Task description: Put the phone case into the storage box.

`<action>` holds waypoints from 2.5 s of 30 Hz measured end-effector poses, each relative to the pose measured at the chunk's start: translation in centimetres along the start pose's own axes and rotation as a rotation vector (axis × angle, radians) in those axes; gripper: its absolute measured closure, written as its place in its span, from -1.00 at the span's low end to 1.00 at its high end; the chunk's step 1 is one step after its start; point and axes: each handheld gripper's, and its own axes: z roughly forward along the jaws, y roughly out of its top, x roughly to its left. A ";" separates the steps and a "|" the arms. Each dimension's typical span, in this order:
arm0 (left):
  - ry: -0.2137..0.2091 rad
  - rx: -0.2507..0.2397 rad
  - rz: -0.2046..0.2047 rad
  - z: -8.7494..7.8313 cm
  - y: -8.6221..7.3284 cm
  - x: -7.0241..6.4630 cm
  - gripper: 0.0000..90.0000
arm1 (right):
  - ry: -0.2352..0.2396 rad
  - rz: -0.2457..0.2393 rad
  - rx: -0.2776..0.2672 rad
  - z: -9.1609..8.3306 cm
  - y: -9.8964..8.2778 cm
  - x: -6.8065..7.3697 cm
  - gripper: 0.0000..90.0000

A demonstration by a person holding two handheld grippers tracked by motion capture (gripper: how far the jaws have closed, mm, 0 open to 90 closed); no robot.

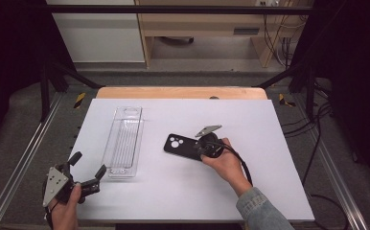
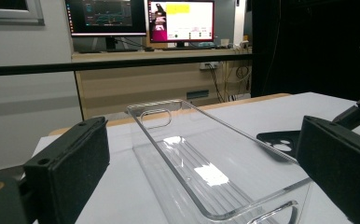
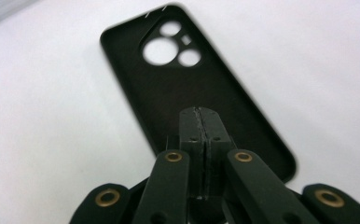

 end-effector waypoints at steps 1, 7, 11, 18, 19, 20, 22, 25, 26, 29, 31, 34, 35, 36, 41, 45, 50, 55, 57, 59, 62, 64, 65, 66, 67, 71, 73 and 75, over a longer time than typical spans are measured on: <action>0.000 0.000 -0.001 0.0 0.0 0.0 -0.95 | -0.012 0.027 -0.022 -0.6 0.1 -0.3 0.95; 0.000 -0.002 -0.005 0.0 0.0 0.0 -0.95 | -0.044 0.082 -0.046 -1.8 0.2 -0.9 0.76; -0.003 -0.004 -0.015 -0.1 0.0 0.0 -0.95 | -0.067 0.125 -0.060 -2.5 0.2 -1.0 0.44; 0.003 -0.002 -0.017 -0.3 0.0 0.0 -0.95 | -0.105 0.174 -0.063 -2.8 0.0 -0.7 -0.04; 0.004 -0.002 -0.016 -0.3 0.0 0.0 -0.95 | -0.111 0.178 -0.056 -2.7 0.0 -0.6 -0.13; 0.005 -0.001 -0.015 -0.3 0.0 0.1 -0.95 | -0.133 0.193 -0.048 -2.7 -0.1 -0.6 -0.30; 0.006 0.001 -0.016 -0.3 0.0 0.1 -0.95 | -0.135 0.220 -0.044 -2.5 -0.2 -0.8 -0.43; 0.005 0.001 -0.017 -0.3 0.0 0.1 -0.95 | -0.139 0.261 -0.028 -2.3 -0.5 -1.2 -0.56; 0.005 0.001 -0.017 -0.3 -0.1 0.1 -0.95 | -0.136 0.271 -0.021 -2.2 -0.6 -1.4 -0.59; 0.002 0.002 -0.018 -0.2 -0.1 0.1 -0.95 | -0.126 0.323 -0.005 -1.9 -0.8 -1.7 -0.65; 0.001 0.002 -0.018 -0.2 -0.1 0.1 -0.95 | -0.123 0.340 -0.004 -1.8 -1.0 -1.8 -0.66; 0.001 0.002 -0.018 -0.2 -0.1 0.1 -0.95 | -0.125 0.341 0.000 -1.6 -1.1 -1.9 -0.66; 0.001 0.002 -0.019 -0.2 -0.1 0.1 -0.95 | -0.125 0.338 0.001 -1.5 -1.2 -1.9 -0.66; 0.001 0.001 -0.020 -0.2 -0.1 0.1 -0.95 | -0.124 0.337 0.006 -1.4 -1.2 -1.9 -0.66; 0.001 0.003 -0.020 -0.2 -0.1 0.1 -0.95 | -0.122 0.354 0.014 -1.2 -1.2 -2.0 -0.66; 0.000 0.003 -0.020 -0.2 -0.1 0.1 -0.95 | -0.124 0.366 0.030 -0.9 -1.3 -2.1 -0.59; -0.001 0.003 -0.019 -0.2 -0.1 0.1 -0.95 | -0.139 0.365 0.034 -0.6 -1.4 -2.2 -0.46; -0.001 0.003 -0.020 -0.2 -0.1 0.1 -0.95 | -0.145 0.384 0.046 0.1 -1.9 -2.3 -0.22; -0.001 0.003 -0.020 -0.2 -0.1 0.1 -0.95 | -0.145 0.388 0.049 0.2 -1.9 -2.3 -0.17; -0.001 0.003 -0.020 -0.2 -0.1 0.1 -0.95 | -0.143 0.403 0.045 0.4 -2.1 -2.2 -0.07; -0.002 0.004 -0.020 -0.2 -0.1 0.1 -0.95 | -0.138 0.409 0.049 0.6 -2.2 -2.2 -0.01; -0.003 0.003 -0.020 -0.2 -0.1 0.1 -0.95 | -0.140 0.413 0.049 0.7 -2.3 -2.1 0.03; -0.003 0.004 -0.019 -0.2 -0.1 0.1 -0.95 | -0.140 0.413 0.049 0.7 -2.3 -2.1 0.03; -0.004 0.004 -0.019 -0.2 -0.1 0.1 -0.95 | -0.141 0.417 0.048 0.7 -2.3 -2.1 0.05; -0.004 0.005 -0.019 -0.2 -0.1 0.1 -0.95 | -0.140 0.428 0.049 0.8 -2.4 -2.1 0.07; -0.005 0.006 -0.017 -0.2 -0.1 0.1 -0.95 | -0.138 0.441 0.050 0.9 -2.4 -2.2 0.09; -0.003 0.005 -0.018 -0.2 -0.1 0.1 -0.95 | -0.140 0.449 0.049 0.9 -2.4 -2.2 0.12; -0.002 0.005 -0.018 -0.2 -0.1 0.1 -0.95 | -0.142 0.462 0.045 0.8 -2.4 -2.2 0.16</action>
